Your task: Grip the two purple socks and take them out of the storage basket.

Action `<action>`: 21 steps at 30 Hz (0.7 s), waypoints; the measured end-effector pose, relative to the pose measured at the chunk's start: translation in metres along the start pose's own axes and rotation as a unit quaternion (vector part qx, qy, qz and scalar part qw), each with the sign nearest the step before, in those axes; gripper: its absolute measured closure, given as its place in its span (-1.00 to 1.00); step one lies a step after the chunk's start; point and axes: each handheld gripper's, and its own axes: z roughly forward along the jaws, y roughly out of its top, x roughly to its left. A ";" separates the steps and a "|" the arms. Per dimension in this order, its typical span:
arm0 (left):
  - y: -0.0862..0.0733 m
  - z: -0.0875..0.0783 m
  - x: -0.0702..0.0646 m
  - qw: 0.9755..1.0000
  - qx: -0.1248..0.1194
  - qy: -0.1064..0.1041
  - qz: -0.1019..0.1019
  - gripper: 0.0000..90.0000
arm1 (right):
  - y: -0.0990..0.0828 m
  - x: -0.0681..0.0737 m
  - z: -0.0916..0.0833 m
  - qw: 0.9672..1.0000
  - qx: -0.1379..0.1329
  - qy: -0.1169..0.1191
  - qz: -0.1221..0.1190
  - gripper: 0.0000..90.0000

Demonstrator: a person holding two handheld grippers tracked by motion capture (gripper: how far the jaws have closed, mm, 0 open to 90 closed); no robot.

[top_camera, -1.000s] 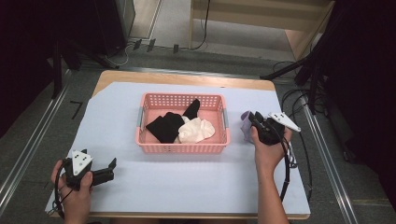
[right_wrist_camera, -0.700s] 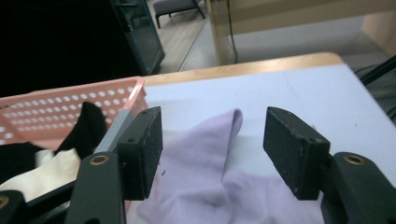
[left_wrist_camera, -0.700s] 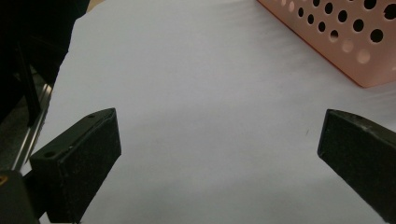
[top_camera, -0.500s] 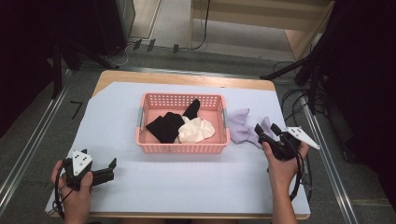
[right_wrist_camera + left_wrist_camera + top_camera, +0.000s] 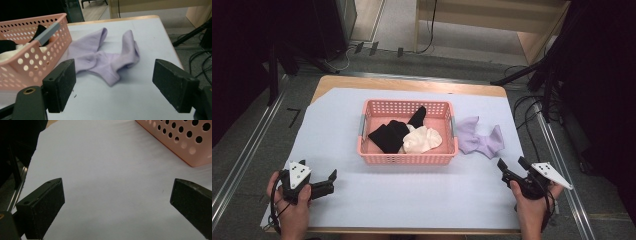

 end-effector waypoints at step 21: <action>0.000 0.000 0.000 1.000 0.002 -0.002 0.003 -0.99 | -0.040 -0.035 -0.031 0.999 0.014 -0.051 0.001 -0.61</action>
